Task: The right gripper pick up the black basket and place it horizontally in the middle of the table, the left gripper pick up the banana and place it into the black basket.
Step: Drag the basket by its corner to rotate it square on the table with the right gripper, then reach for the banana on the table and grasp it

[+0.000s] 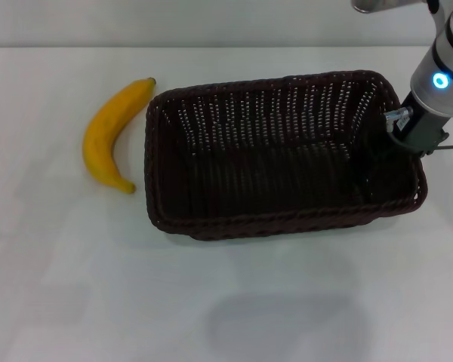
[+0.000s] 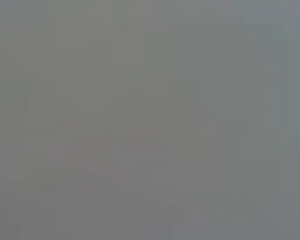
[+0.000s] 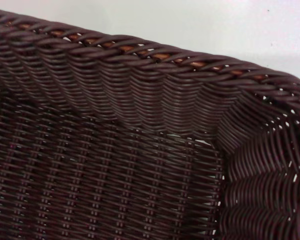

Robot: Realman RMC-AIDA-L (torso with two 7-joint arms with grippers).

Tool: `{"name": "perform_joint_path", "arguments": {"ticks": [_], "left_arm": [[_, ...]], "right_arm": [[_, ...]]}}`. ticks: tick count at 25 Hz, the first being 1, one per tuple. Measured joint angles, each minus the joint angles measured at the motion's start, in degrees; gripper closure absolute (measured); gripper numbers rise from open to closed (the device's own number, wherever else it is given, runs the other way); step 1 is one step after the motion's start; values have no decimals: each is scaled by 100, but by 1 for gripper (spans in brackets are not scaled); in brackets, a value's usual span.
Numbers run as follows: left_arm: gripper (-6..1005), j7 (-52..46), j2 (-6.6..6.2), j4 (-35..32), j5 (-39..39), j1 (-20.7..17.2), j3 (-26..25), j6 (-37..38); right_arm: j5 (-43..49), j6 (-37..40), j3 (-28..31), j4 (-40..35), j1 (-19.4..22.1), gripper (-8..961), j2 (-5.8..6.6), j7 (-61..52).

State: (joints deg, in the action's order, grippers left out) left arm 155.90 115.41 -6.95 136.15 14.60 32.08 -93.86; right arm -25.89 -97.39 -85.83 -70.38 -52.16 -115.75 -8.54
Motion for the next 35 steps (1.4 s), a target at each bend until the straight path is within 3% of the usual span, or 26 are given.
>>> {"name": "perform_joint_path", "arguments": {"ticks": [4,10,19,23,26,30,33,35], "left_arm": [[302,6,-1,1,12,-31,-7,0],[302,2,7,6,97,-71,-18,-1],[303,-55,50,30,161,-92,-18,1],[303,-570,46,-198,134,-173,15,264],[303,-1622,19,-831,-115,-346,45,747],[303,-3346,-36,-1967,-1082,-473,45,1719],[303,-5096,-135,-2950,-2320,-424,45,2481],[303,-5096,-135,-2950,-2320,-424,45,2481]], "right_arm": [[-31,-8,21,-13,-1,177,9,-5],[-379,80,15,3,71,82,-4,51],[-540,135,71,-280,356,83,31,83],[-478,147,466,-1088,840,83,44,350],[-555,183,963,-2020,1423,83,42,778],[-904,537,1462,-2820,2143,82,45,1499],[-1351,1062,1774,-3027,2661,82,50,2238],[-1818,1580,1963,-3007,3033,82,56,2987]]}}
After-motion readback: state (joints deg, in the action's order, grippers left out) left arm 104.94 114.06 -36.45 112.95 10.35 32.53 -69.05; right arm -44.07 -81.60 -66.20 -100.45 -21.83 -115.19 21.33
